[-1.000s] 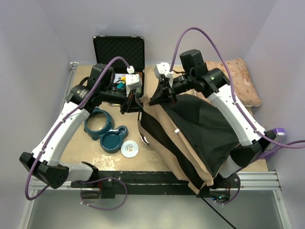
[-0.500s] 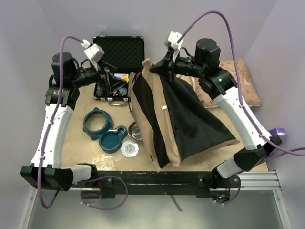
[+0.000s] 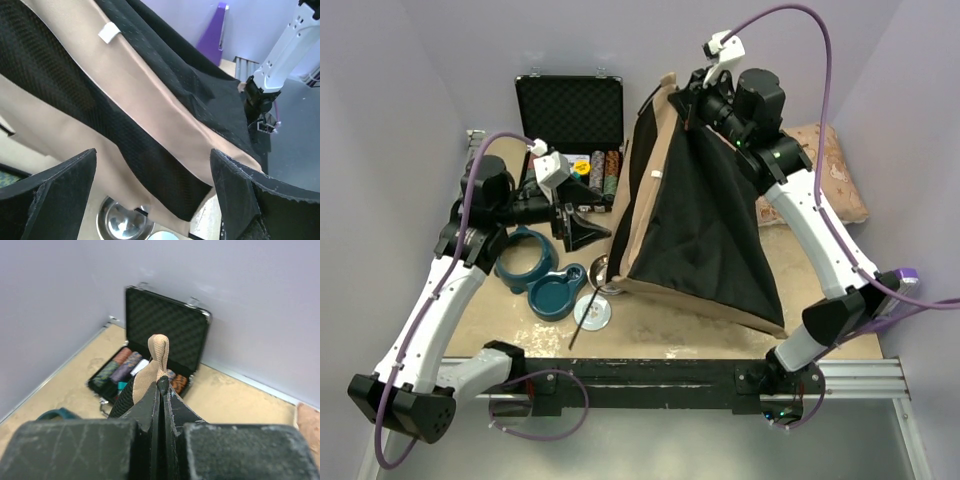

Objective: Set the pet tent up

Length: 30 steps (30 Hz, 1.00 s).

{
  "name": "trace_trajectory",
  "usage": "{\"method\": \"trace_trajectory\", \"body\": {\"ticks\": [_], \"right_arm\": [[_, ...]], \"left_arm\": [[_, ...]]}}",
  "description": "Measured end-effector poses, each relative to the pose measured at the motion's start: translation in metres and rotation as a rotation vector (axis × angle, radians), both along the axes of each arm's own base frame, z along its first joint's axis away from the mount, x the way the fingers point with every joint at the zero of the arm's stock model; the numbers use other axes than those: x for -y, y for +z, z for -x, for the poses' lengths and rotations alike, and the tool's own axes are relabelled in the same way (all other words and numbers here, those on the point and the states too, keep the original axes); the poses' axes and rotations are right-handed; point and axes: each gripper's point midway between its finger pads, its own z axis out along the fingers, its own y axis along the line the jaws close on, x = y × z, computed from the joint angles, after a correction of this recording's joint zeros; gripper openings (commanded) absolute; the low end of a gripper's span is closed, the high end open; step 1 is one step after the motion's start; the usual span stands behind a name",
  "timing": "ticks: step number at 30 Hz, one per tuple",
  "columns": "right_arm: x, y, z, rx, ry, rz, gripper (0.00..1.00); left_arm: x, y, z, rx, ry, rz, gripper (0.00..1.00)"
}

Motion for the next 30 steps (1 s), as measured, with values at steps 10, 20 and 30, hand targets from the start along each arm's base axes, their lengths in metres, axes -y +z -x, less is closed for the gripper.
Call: {"method": "trace_trajectory", "body": {"ticks": [10, 20, 30], "right_arm": [[0.024, -0.030, -0.044, -0.061, -0.097, 0.010, 0.00], [0.024, -0.030, -0.043, -0.058, -0.099, 0.017, 0.00], [0.028, -0.030, -0.045, -0.049, -0.114, 0.031, 0.09]], "left_arm": [[0.002, -0.045, 0.016, 0.050, -0.145, -0.096, 0.86], [0.001, -0.084, 0.033, 0.081, -0.306, -0.226, 0.69], [0.023, -0.057, 0.051, 0.126, -0.364, -0.158, 0.08]]}}
